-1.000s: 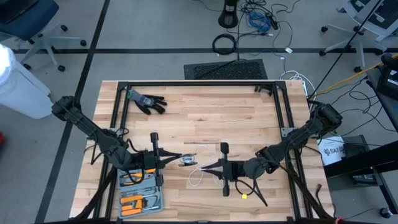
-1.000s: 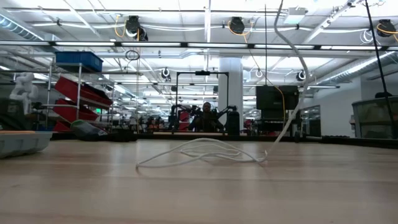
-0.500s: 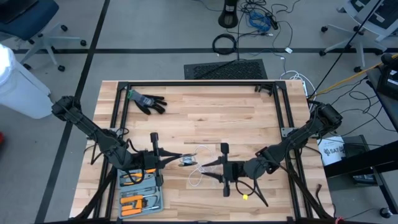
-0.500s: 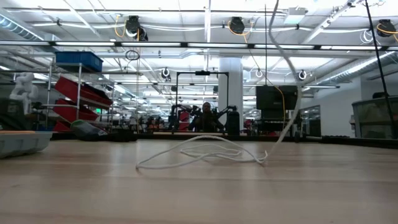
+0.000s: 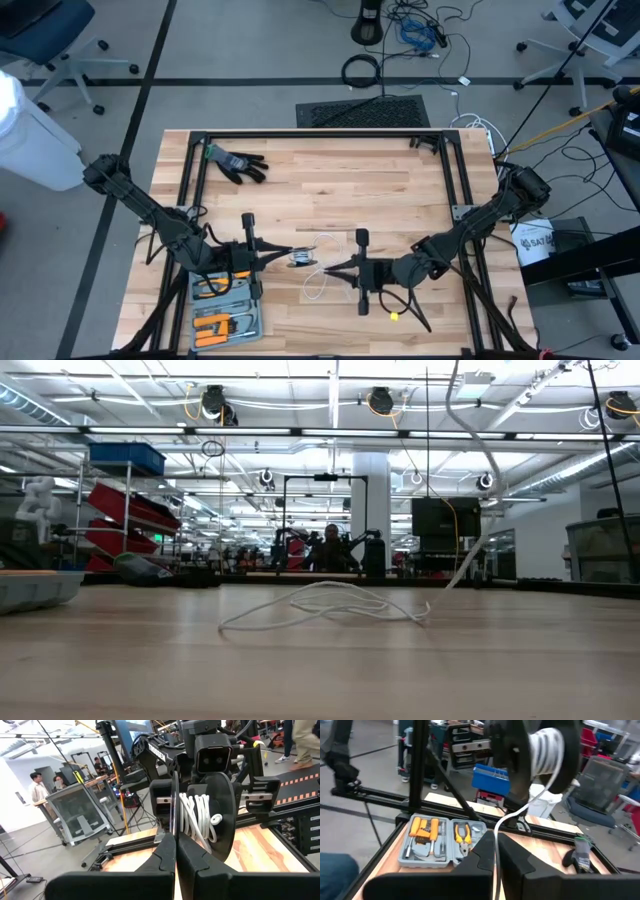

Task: Coil cords
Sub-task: Uncoil the white cable wire from the spool

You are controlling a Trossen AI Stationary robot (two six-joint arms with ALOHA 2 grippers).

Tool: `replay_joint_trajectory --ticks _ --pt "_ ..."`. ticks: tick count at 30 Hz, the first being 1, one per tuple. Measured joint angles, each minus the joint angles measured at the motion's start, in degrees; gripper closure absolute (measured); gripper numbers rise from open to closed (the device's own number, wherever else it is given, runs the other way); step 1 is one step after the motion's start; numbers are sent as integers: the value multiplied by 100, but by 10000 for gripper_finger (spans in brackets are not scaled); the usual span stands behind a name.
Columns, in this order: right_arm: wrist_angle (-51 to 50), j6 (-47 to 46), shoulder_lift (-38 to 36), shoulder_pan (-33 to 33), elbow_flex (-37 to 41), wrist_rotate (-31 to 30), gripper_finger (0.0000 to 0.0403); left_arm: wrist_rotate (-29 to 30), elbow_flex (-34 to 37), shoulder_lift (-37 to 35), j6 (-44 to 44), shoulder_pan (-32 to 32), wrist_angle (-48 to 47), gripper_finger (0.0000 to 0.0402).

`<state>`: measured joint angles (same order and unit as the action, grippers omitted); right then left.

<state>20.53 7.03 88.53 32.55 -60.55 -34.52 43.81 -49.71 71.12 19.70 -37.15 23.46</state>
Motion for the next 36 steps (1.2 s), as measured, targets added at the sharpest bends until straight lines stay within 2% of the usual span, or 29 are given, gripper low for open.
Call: replay_joint_trajectory --ticks 8,16,26,30,36 --pt "28 -24 -364 353 0 -785 401 -2 0 -1 49 -1 -561 401" --pt "441 242 -655 715 0 -892 402 97 0 -1 160 0 -859 401" --pt "1354 267 -336 569 0 138 403 1475 0 -1 32 121 -820 401" --pt "1359 87 -116 398 0 246 403 1580 0 -1 7 193 -656 401" --pt "1349 -376 216 38 0 872 403 1665 0 -1 6 192 -122 401"
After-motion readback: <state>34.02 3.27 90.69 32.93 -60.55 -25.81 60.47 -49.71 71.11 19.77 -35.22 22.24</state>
